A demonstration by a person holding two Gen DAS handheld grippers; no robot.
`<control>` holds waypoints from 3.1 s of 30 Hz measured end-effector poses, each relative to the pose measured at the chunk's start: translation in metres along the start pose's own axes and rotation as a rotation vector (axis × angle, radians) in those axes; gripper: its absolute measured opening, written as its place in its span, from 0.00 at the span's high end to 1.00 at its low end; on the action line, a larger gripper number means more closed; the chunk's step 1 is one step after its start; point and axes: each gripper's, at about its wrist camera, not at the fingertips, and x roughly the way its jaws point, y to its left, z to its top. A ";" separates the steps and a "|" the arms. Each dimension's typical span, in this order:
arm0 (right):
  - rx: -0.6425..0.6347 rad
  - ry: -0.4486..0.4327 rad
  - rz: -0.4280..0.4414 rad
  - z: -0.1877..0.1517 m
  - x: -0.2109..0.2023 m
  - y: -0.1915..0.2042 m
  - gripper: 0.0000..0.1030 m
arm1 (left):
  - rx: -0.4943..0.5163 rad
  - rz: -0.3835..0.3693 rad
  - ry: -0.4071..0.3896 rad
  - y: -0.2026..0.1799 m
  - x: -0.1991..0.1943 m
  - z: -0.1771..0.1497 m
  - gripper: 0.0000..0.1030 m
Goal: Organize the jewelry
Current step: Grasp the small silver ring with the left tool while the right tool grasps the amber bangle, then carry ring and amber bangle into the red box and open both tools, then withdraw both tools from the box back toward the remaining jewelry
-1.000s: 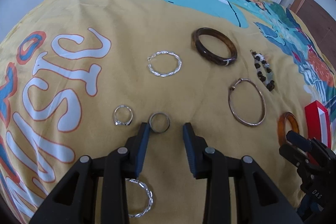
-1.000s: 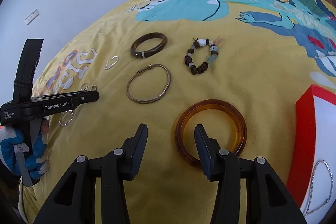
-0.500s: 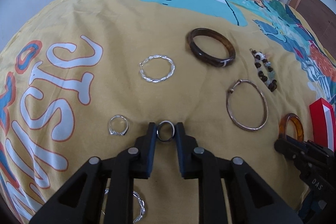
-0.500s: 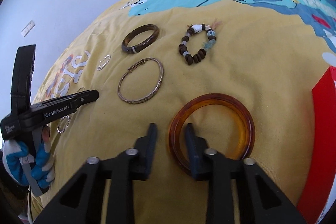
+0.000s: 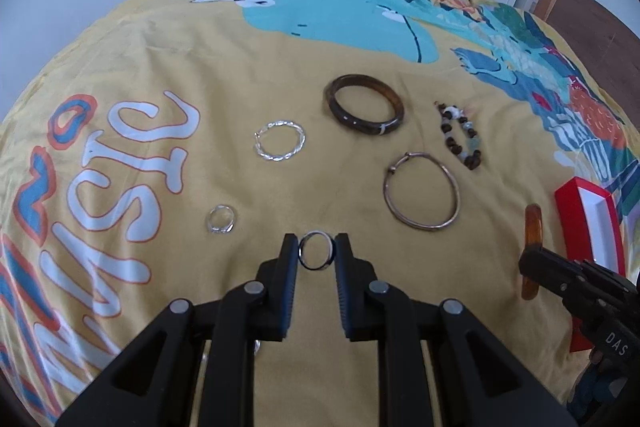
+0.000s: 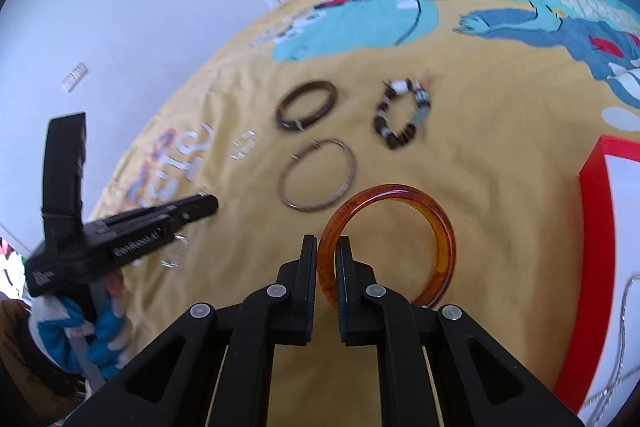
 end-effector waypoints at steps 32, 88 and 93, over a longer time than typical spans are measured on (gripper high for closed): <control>0.026 -0.129 -0.255 0.001 -0.182 -0.111 0.91 | 0.316 -0.251 -0.072 -0.240 -0.082 -0.008 0.84; -0.032 -0.147 -0.390 -0.014 -0.285 -0.116 0.68 | 0.433 -0.167 -0.107 -0.289 -0.130 0.005 0.82; -0.078 -0.238 -0.372 -0.017 -0.329 -0.057 0.65 | 0.390 -0.107 -0.194 -0.238 -0.197 0.008 0.82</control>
